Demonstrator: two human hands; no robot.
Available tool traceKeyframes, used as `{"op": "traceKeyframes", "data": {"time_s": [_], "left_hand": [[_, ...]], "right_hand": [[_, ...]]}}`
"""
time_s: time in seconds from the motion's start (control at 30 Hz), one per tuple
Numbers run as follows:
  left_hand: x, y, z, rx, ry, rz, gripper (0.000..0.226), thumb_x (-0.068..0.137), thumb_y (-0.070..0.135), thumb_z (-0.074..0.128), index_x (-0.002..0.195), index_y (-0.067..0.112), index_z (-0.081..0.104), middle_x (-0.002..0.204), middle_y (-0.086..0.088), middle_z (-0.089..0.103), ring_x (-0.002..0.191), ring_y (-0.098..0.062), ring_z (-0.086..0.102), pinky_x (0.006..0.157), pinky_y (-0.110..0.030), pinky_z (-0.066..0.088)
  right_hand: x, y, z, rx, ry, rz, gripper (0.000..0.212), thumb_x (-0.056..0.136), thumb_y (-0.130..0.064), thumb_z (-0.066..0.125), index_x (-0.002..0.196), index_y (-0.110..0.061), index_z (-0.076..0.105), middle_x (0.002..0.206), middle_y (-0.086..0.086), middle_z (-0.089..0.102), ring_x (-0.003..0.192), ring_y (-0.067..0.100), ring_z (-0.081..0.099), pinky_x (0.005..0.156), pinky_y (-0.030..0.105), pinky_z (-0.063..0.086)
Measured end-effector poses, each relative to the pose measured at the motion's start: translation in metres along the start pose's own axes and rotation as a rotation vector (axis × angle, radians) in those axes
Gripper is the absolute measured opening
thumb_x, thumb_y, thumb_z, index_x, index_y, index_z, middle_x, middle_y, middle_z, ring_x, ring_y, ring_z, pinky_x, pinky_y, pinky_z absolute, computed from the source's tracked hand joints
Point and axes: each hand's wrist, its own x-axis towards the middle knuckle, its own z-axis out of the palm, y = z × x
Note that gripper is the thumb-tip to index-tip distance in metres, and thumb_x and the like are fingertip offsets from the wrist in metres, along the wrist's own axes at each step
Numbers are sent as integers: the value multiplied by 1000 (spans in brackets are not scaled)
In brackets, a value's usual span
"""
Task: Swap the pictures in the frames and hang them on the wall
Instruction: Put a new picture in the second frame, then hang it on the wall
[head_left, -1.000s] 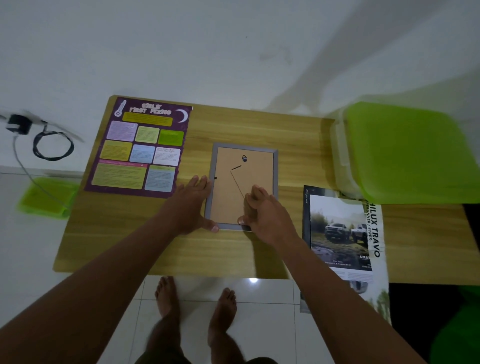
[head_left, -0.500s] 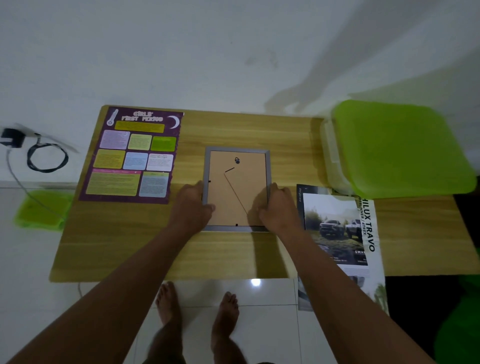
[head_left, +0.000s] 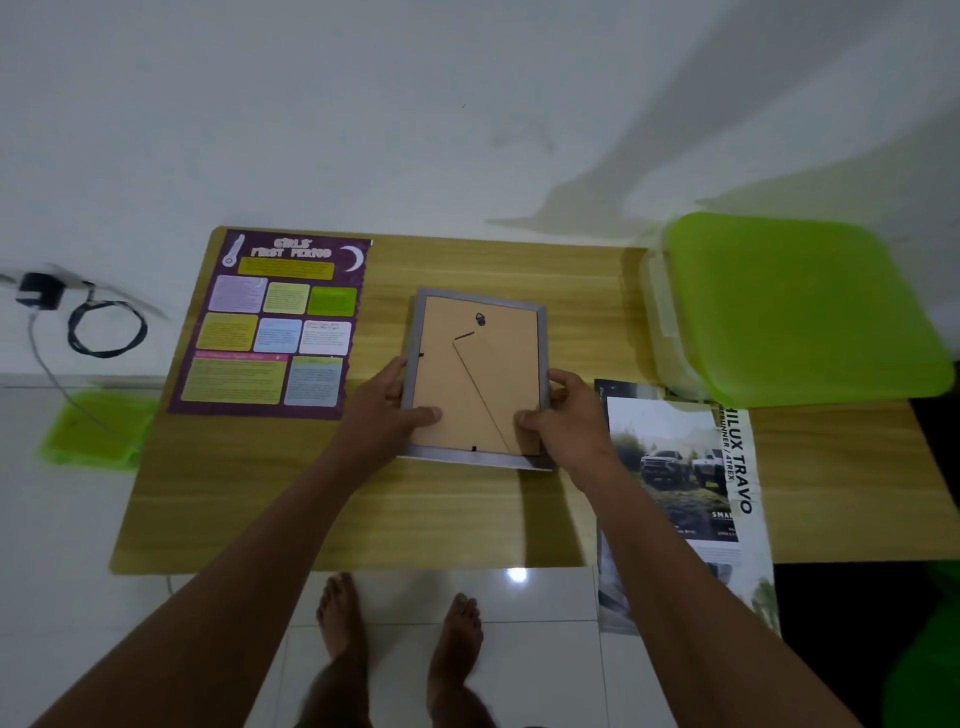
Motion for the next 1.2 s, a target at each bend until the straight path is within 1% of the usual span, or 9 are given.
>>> {"op": "traceKeyframes", "data": {"time_s": [0.13,0.23,0.33,0.5,0.67,0.9,1.0,1.1,1.2], "left_hand": [[-14,21,-4,-181,-56,20,88,79,-5,70,148,29,27,127,-12,60,106,-24,65,90,-43,55],[-25,44,-1,23,64,193,88,82,2,70,152,28,23,139,6,48,112,-12,57,92,-29,54],[-42,71,9,311,195,346,83,85,8,67,151,37,24,121,12,51,92,-13,60,72,-25,56],[-75,94,33,566,182,542,76,87,4,55,150,36,26,81,-5,65,68,-22,63,55,-22,38],[-94,92,55,660,170,588,80,88,12,54,149,46,16,88,-4,69,71,-23,63,62,-34,52],[-111,87,67,572,4,695,52,90,55,52,138,37,44,132,19,56,116,-1,53,94,-27,48],[-102,102,50,443,155,681,34,95,36,55,129,33,55,126,8,61,113,-7,52,96,-37,47],[-85,123,19,444,331,584,51,94,21,59,142,25,43,140,-1,50,126,-20,44,105,-35,38],[-81,152,-10,278,154,397,68,93,15,60,151,32,27,144,-3,46,119,-16,49,89,-26,40]], "right_hand": [[-12,-15,-8,122,-21,21,69,78,-1,78,137,-19,49,111,2,58,98,20,61,86,35,55],[-25,-37,-9,89,11,-70,49,84,-8,75,125,-23,53,119,-1,54,95,13,58,71,25,52],[-37,-69,-9,71,58,-172,17,94,-32,64,108,-25,59,120,-2,57,99,14,60,67,25,49],[-60,-118,-15,266,-52,-92,56,75,-71,63,111,-27,59,109,0,68,97,20,68,83,45,59],[-79,-117,-34,412,-20,-79,38,88,-26,65,123,-20,52,103,9,68,85,24,70,73,48,62],[-98,-115,-55,296,216,-249,40,99,-17,42,139,-24,42,95,-7,56,71,10,54,52,26,41],[-108,-119,-64,335,214,-286,45,97,-13,40,139,-31,42,97,-7,58,72,10,53,59,29,42],[-118,-126,-76,368,173,-314,56,97,-10,40,140,-45,39,101,-19,55,80,14,54,68,33,45],[-130,-138,-87,373,137,-380,64,96,-6,42,140,-52,37,106,-30,48,91,10,56,78,36,49]]}}
